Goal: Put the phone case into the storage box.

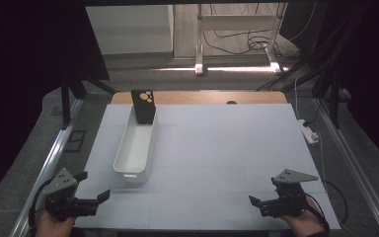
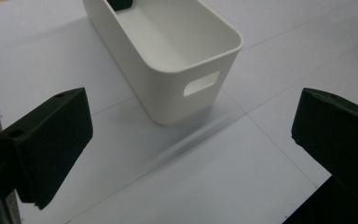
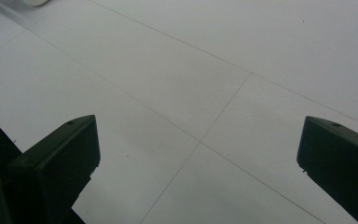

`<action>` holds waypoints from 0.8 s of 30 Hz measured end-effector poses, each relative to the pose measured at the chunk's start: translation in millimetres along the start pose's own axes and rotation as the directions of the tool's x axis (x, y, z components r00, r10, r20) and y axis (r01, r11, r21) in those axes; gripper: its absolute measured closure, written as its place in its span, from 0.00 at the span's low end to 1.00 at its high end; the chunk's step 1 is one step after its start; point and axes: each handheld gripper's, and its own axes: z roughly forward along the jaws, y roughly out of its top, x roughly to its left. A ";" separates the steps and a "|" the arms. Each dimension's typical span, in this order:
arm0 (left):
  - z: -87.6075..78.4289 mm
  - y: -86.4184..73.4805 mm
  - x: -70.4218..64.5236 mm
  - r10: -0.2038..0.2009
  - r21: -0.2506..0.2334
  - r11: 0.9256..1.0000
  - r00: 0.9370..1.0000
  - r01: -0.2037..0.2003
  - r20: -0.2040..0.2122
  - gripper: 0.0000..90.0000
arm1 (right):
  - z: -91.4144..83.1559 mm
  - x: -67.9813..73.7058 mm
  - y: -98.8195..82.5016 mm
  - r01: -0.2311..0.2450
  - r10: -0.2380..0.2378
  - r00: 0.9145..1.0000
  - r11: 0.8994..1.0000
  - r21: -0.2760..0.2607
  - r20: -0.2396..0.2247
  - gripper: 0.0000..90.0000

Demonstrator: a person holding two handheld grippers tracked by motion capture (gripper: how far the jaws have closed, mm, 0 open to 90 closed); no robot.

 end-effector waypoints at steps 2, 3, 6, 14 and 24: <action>-0.3 -1.0 0.0 0.000 0.001 1.000 1.000 0.000 -0.006 0.00 | 0.0 0.0 0.0 0.000 0.000 1.000 1.000 0.000 0.000 0.00; -0.8 -2.0 0.1 0.003 0.005 1.000 1.000 -0.003 -0.013 0.00 | 0.0 0.0 0.0 0.000 0.000 1.000 1.000 0.000 0.000 0.00; -1.7 -5.2 0.4 -0.003 0.005 1.000 1.000 0.003 -0.017 0.00 | 0.1 -0.2 0.0 -0.001 0.001 1.000 1.000 0.000 0.000 0.00; -3.1 -12.2 1.8 -0.011 0.008 1.000 1.000 0.011 -0.015 0.00 | 0.0 -0.2 0.0 -0.003 0.003 1.000 1.000 0.001 0.001 0.00; -2.7 -14.1 1.3 -0.007 0.010 1.000 1.000 0.008 -0.025 0.00 | 0.1 -0.1 0.0 -0.003 0.003 1.000 1.000 0.002 0.002 0.00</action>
